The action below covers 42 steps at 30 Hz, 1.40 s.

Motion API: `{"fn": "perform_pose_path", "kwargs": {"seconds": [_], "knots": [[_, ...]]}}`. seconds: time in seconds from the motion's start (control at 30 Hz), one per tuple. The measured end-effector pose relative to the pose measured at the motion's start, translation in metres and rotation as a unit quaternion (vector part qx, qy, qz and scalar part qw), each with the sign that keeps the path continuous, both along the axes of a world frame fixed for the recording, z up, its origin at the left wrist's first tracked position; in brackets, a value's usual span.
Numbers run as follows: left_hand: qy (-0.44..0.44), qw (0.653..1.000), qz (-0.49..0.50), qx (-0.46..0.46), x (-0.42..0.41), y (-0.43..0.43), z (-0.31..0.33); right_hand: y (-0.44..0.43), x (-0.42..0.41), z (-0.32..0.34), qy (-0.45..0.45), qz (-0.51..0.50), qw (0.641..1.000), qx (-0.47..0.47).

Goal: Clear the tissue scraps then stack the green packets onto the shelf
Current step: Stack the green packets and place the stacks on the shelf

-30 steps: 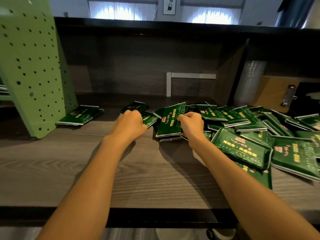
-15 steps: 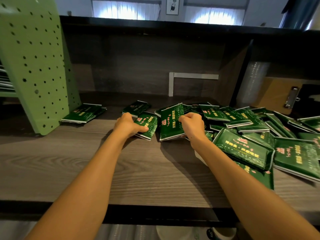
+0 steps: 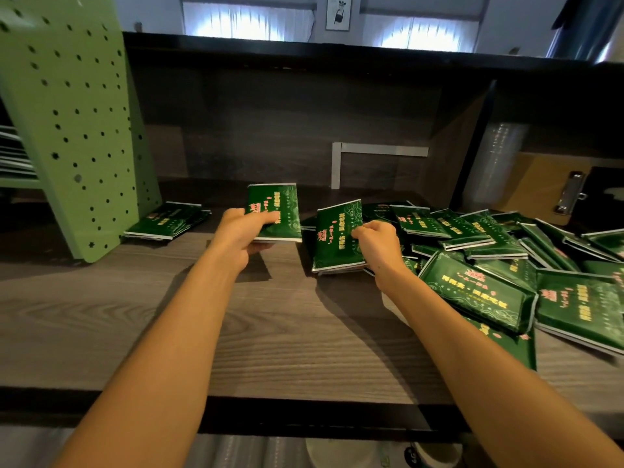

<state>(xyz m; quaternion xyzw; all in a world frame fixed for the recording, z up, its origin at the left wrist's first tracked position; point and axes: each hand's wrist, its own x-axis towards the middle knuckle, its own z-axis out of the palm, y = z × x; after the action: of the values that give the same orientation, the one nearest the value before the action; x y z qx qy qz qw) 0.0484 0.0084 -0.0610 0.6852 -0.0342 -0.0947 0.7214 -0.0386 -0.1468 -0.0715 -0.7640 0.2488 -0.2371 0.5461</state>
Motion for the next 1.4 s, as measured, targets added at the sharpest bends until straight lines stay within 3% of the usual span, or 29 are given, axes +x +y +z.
{"fn": "perform_pose_path", "kwargs": {"seconds": [0.07,0.17,0.3,0.47,0.57,0.67,0.73,0.8,0.87,0.93,1.07,1.2,1.3,1.4], "knots": [[0.012,0.998,-0.060,-0.032,-0.005,-0.002,0.001,0.002,0.000,0.002,0.003,0.014,0.999,0.028],[-0.024,0.991,-0.129,-0.004,-0.011,-0.011,-0.002,0.003,0.002,0.002,0.001,0.029,0.996,0.087],[-0.084,0.987,-0.124,0.065,-0.015,-0.022,-0.009,0.002,0.004,0.000,-0.032,0.071,0.983,0.164],[-0.094,0.985,-0.129,0.064,-0.016,-0.033,-0.015,0.009,0.005,-0.001,-0.066,0.142,0.962,0.226],[-0.092,0.981,-0.163,0.056,-0.020,-0.039,-0.016,0.010,0.006,-0.001,-0.065,0.160,0.960,0.219],[-0.070,0.988,-0.137,0.020,-0.020,-0.043,-0.014,0.006,0.008,-0.001,-0.066,0.110,0.976,0.178],[-0.097,0.988,-0.081,0.084,-0.013,-0.040,-0.015,-0.002,0.008,0.002,-0.068,0.031,0.988,0.132],[-0.177,0.957,-0.035,0.229,-0.008,-0.036,-0.019,-0.014,0.007,0.003,-0.088,-0.041,0.991,0.091],[-0.281,0.892,-0.054,0.351,-0.009,-0.036,-0.025,-0.022,0.008,0.003,-0.096,-0.082,0.988,0.091],[-0.344,0.839,-0.136,0.399,-0.017,-0.041,-0.032,-0.026,0.010,0.000,-0.085,-0.098,0.987,0.094],[-0.342,0.783,-0.251,0.455,-0.025,-0.041,-0.036,-0.027,0.011,-0.002,-0.069,-0.099,0.987,0.105],[-0.349,0.771,-0.210,0.490,-0.026,-0.038,-0.029,-0.027,0.012,-0.003,-0.060,-0.097,0.987,0.110],[-0.336,0.800,-0.112,0.485,-0.022,-0.031,-0.025,-0.025,0.011,-0.002,-0.056,-0.086,0.990,0.099],[-0.332,0.802,-0.001,0.497,-0.017,-0.022,-0.021,-0.020,0.012,-0.002,-0.052,-0.061,0.994,0.077]]}}
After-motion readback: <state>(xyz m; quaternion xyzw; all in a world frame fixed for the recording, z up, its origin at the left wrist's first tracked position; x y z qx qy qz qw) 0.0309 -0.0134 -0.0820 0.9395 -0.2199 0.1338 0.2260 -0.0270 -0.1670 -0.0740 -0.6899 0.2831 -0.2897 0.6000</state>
